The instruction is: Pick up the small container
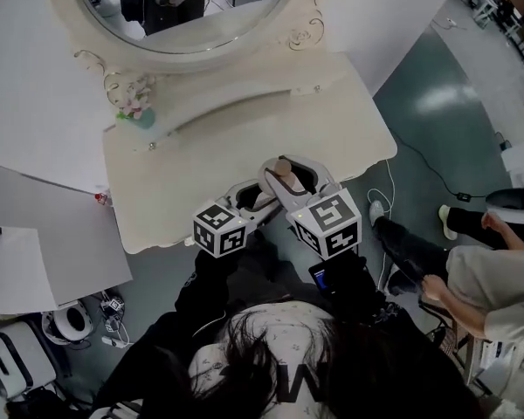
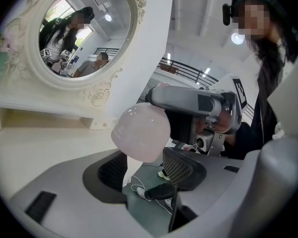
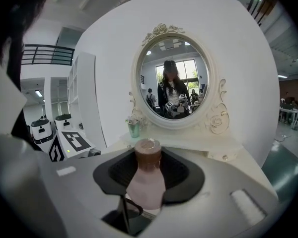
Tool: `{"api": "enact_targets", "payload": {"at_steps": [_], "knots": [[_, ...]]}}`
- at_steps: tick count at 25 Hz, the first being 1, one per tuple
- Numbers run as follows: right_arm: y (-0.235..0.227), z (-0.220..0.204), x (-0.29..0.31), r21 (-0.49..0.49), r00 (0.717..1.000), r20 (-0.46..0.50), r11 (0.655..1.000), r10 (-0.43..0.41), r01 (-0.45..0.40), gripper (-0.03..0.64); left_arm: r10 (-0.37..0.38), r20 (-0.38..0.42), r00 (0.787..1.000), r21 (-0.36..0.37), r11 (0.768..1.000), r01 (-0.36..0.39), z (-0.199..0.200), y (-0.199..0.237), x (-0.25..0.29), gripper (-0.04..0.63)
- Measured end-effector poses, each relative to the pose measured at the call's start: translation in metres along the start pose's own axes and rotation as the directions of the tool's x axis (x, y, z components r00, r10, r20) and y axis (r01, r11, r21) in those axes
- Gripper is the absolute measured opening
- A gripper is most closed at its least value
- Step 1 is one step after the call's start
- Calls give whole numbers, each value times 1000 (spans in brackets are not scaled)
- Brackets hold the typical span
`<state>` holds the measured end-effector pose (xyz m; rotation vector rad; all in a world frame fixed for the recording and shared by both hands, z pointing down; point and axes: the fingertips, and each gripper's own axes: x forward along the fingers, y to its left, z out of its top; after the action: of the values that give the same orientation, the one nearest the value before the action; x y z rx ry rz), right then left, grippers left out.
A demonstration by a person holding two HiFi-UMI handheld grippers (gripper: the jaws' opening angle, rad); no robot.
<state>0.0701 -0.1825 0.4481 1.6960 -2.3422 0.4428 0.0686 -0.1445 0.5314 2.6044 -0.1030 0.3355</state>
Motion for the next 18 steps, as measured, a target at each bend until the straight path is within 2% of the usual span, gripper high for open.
{"api": "enact_targets", "payload": {"at_steps": [6,18], "knots": [[11,-12,-51,1,1000,23,1000,-22,22,146,-14,-5,1000,24,1000,14,-18,-48,2,213],[59,-48,-149,-29,999,31,1000,8,-7,146,19,8,1000,21,1000,-20,-73,-146,-12,213]]}}
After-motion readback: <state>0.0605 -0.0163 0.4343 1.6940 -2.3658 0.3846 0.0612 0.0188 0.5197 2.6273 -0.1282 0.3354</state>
